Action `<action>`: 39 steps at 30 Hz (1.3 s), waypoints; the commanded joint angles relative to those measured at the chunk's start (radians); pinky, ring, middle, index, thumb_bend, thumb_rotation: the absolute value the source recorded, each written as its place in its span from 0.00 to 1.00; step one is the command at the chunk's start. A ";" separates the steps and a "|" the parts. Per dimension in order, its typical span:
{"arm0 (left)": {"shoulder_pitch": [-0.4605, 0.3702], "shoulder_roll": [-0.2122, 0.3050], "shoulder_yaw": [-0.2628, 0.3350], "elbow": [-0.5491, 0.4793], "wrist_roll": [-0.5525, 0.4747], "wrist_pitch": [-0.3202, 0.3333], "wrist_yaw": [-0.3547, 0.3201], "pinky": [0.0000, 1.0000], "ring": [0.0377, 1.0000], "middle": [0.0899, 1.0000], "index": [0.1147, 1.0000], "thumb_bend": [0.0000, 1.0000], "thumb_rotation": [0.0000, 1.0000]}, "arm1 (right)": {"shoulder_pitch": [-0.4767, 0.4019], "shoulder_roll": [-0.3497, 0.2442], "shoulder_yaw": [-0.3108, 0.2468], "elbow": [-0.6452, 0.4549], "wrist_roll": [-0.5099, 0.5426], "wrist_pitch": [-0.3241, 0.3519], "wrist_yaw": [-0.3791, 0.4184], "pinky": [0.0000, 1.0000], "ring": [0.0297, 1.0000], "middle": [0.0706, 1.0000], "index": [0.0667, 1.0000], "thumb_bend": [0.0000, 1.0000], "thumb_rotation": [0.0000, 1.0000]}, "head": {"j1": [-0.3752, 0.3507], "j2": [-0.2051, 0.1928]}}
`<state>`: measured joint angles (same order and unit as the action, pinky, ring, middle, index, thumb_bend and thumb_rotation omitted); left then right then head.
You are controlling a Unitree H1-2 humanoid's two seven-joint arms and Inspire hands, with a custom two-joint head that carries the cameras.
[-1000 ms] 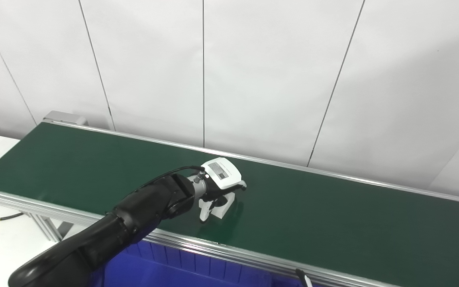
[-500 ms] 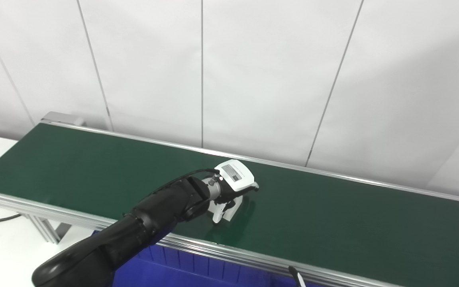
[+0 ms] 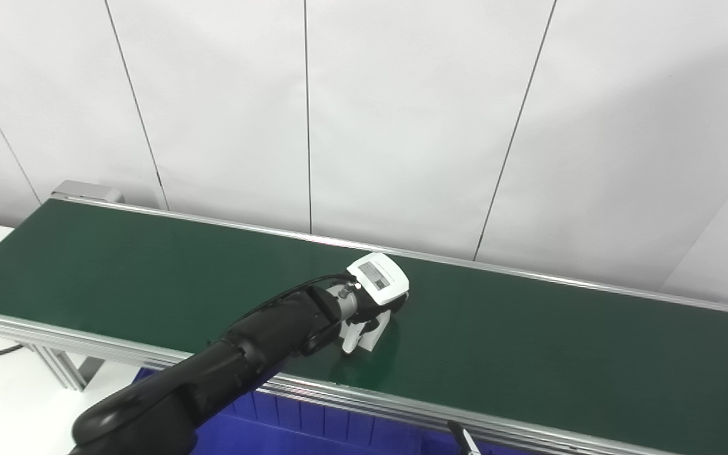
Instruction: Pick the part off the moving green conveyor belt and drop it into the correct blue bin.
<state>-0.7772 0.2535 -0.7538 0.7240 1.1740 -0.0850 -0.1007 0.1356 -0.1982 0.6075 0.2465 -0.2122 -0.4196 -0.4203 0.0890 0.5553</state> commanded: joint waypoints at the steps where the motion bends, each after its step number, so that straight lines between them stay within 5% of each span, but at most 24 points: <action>1: -0.028 0.023 0.009 0.004 -0.006 0.037 -0.034 0.12 0.16 0.42 0.42 0.53 0.00 | -0.002 0.001 -0.003 -0.027 0.002 -0.050 -0.005 0.93 0.96 0.96 0.94 0.82 1.00 | 0.001 0.001; 18: -0.022 0.043 0.035 -0.170 -0.031 0.043 -0.190 0.16 0.20 0.42 0.42 0.52 0.00 | 0.002 -0.011 -0.004 -0.038 0.006 -0.050 0.009 0.92 0.95 0.95 0.93 0.81 1.00 | 0.009 0.015; 23: 0.016 0.073 0.065 -0.389 -0.045 0.045 -0.285 0.17 0.21 0.34 0.43 0.52 0.00 | 0.006 -0.012 -0.009 -0.050 0.016 -0.050 0.022 0.91 0.94 0.95 0.93 0.80 1.00 | 0.011 0.035; 28: 0.101 0.119 0.131 -0.701 -0.081 0.039 -0.380 0.36 0.37 0.41 0.46 0.50 0.00 | 0.007 -0.011 -0.014 -0.059 0.016 -0.050 0.031 0.91 0.93 0.94 0.93 0.79 1.00 | 0.015 0.047; 34: 0.220 0.161 0.208 -0.948 -0.106 0.020 -0.436 0.36 0.37 0.43 0.45 0.50 0.00 | 0.004 -0.010 -0.034 -0.064 0.039 -0.050 0.059 0.90 0.93 0.94 0.93 0.80 1.00 | 0.034 0.077; 39: 0.291 0.185 0.261 -1.131 -0.134 0.031 -0.570 0.41 0.39 0.47 0.43 0.50 0.00 | 0.017 -0.023 -0.071 -0.112 0.054 -0.050 0.102 0.90 0.94 0.94 0.92 0.79 1.00 | 0.093 0.154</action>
<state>-0.4586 0.4253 -0.5226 -0.3513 1.0520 -0.0673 -0.6527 0.1537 -0.2188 0.5502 0.1782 -0.1656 -0.4196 -0.3334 0.1777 0.7054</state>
